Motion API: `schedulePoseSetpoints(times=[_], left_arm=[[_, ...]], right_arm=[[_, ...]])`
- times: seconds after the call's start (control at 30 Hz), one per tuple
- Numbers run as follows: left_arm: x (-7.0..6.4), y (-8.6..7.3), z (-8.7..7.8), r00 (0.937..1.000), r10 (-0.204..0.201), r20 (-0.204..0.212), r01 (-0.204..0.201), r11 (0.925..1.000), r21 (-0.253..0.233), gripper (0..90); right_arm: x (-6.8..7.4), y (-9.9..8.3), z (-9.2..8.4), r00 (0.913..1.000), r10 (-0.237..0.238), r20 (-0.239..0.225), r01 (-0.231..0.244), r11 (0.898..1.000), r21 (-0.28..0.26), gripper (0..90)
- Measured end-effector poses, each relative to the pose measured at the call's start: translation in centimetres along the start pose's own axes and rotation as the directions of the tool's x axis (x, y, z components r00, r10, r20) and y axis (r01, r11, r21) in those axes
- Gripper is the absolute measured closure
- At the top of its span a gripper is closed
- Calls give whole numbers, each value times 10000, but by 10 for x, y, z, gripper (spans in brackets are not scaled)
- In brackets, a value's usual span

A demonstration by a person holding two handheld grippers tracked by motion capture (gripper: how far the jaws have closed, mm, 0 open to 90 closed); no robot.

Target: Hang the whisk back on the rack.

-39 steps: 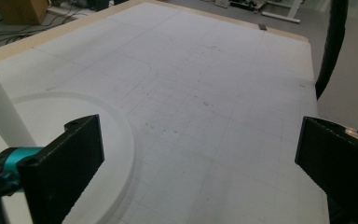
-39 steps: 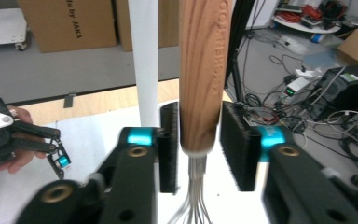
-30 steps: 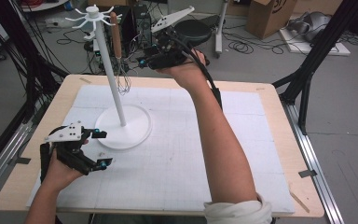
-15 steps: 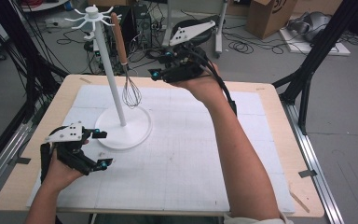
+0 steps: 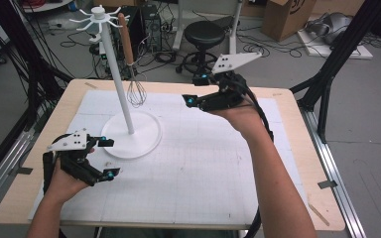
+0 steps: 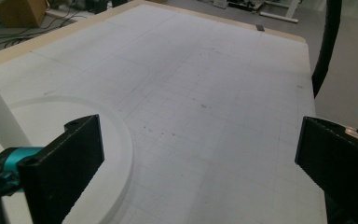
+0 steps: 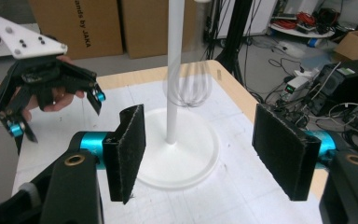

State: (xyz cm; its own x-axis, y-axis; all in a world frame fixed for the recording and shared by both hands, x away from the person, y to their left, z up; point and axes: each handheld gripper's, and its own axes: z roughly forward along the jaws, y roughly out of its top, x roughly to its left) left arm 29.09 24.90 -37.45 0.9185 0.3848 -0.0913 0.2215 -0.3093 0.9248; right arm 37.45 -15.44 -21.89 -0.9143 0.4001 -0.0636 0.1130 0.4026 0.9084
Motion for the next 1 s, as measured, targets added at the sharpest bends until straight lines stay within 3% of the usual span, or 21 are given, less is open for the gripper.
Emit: schedulePoseSetpoints(times=[0.17, 0.43, 1.0], left_arm=[[0, -1, 1, 10000, -24, -1, 24, 9999, 101, 16], [0, 0, 1, 10000, -3, 3, 3, 10000, 74, 16], [1, -1, 1, 9999, -87, 128, 89, 9998, -196, 17]], right_arm=[[5, -26, -10, 9994, 112, 328, -112, 9999, -16, 282], [13, -61, -26, 9973, 469, 570, -471, 9989, 23, 279], [18, -118, -37, 9913, 1157, 621, -1150, 9933, -145, 248]])
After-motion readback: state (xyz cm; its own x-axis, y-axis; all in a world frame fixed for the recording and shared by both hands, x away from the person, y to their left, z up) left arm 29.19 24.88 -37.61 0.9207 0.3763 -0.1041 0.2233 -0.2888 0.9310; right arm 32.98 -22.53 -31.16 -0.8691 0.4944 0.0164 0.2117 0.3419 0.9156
